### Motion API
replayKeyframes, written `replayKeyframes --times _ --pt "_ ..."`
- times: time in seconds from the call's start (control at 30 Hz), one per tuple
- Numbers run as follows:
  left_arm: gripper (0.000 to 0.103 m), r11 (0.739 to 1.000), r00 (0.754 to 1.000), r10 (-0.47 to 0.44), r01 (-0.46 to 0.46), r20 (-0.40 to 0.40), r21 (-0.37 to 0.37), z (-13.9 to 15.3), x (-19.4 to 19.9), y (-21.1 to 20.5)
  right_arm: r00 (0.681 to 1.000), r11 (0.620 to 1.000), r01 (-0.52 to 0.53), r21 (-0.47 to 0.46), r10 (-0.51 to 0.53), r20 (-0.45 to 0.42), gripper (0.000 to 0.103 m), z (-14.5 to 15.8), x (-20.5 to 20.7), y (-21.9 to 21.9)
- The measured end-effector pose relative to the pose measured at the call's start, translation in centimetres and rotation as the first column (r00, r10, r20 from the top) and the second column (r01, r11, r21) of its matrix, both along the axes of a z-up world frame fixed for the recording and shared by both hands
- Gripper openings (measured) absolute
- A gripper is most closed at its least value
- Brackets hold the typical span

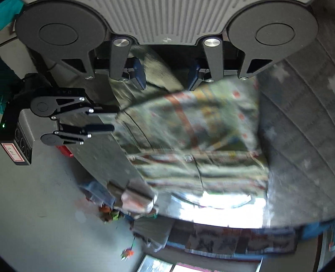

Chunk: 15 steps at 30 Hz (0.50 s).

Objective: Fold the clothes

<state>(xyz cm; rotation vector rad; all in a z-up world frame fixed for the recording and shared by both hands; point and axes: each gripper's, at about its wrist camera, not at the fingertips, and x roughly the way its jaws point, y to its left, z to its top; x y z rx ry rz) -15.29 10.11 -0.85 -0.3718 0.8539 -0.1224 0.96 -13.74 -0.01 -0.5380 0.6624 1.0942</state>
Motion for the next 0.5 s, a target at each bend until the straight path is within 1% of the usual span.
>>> replayKeyframes --times 0.1,0.13,0.2,0.23,0.3,0.33,0.37,0.43,0.5 --pt "0.049 0.999 0.999 0.005 -0.006 -0.049 -0.035 -0.5 0.2 -0.6 0.999 0.999 -0.019 -0.027 0.02 0.034 0.044 0.1 -0.5 -0.6" --pt "0.049 0.998 0.998 0.004 -0.008 -0.065 -0.058 -0.8 0.2 -0.7 0.999 0.999 -0.026 -0.036 0.027 0.045 0.045 0.1 -0.7 -0.8" --pt "0.049 0.997 0.996 0.008 -0.015 -0.094 -0.077 -1.2 0.4 -1.0 0.997 0.998 -0.039 -0.052 0.042 0.07 0.05 0.0 -1.1 -1.3" --pt "0.047 0.996 0.994 0.009 -0.019 -0.108 -0.087 -1.5 0.5 -1.2 0.995 0.997 -0.052 -0.059 0.057 0.082 0.051 -0.2 -1.4 -1.3" --pt "0.046 0.994 0.992 0.004 -0.018 -0.129 -0.109 -1.7 0.7 -1.2 0.992 0.995 -0.068 -0.07 0.075 0.106 0.055 -0.3 -1.9 -1.6" --pt "0.037 0.992 0.991 0.001 -0.018 -0.137 -0.123 -1.8 0.8 -1.2 0.989 0.994 -0.078 -0.076 0.086 0.116 0.057 -0.4 -2.1 -1.7" --pt "0.032 0.991 0.989 0.002 -0.021 -0.145 -0.13 -1.9 0.8 -1.2 0.987 0.993 -0.087 -0.082 0.097 0.127 0.057 -0.5 -2.3 -1.8" --pt "0.018 0.99 0.989 0.009 -0.029 -0.147 -0.139 -1.7 0.8 -1.0 0.982 0.991 -0.1 -0.092 0.113 0.148 0.058 -0.7 -2.6 -2.0" --pt "0.014 0.986 0.99 0.016 -0.039 -0.14 -0.161 -1.3 0.8 -0.5 0.979 0.989 -0.115 -0.097 0.129 0.155 0.058 -0.9 -2.8 -2.2"
